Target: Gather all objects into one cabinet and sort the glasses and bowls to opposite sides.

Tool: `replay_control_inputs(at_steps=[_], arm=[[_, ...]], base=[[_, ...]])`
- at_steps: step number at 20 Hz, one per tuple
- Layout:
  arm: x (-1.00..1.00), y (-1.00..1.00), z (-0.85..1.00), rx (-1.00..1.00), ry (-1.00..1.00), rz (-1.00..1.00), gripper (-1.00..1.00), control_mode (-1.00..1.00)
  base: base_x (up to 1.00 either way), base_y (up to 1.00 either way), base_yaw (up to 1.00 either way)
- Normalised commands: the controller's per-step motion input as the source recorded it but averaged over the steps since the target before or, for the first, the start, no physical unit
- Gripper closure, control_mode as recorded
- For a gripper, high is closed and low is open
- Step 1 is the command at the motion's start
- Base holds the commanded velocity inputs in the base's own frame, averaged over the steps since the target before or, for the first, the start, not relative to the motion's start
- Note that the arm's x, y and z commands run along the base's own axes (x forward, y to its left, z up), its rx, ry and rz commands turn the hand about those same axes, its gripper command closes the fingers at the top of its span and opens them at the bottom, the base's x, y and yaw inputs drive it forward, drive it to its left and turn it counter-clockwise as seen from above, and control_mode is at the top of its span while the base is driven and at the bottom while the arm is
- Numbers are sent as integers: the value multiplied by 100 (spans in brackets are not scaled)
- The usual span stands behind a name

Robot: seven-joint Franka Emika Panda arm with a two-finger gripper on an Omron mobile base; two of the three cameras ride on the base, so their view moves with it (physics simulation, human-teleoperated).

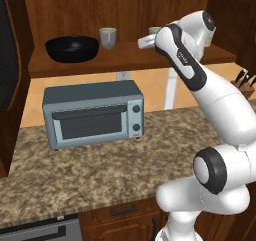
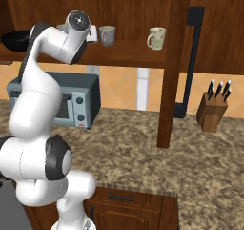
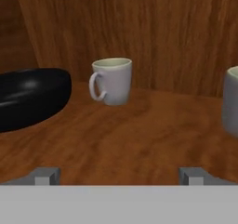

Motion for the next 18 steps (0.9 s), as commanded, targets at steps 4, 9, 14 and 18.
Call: replay_control_inputs(at_steps=[4, 9, 14, 18], arm=[[0, 44, 0, 0, 1, 7, -100, -100], [0, 50, 0, 0, 0, 1, -100, -100], [0, 31, 5, 0, 0, -12, -100, -100], [1, 30, 9, 0, 2, -17, -100, -100]], base=[[0, 0, 0], [0, 0, 0], [0, 0, 0], [0, 0, 0]])
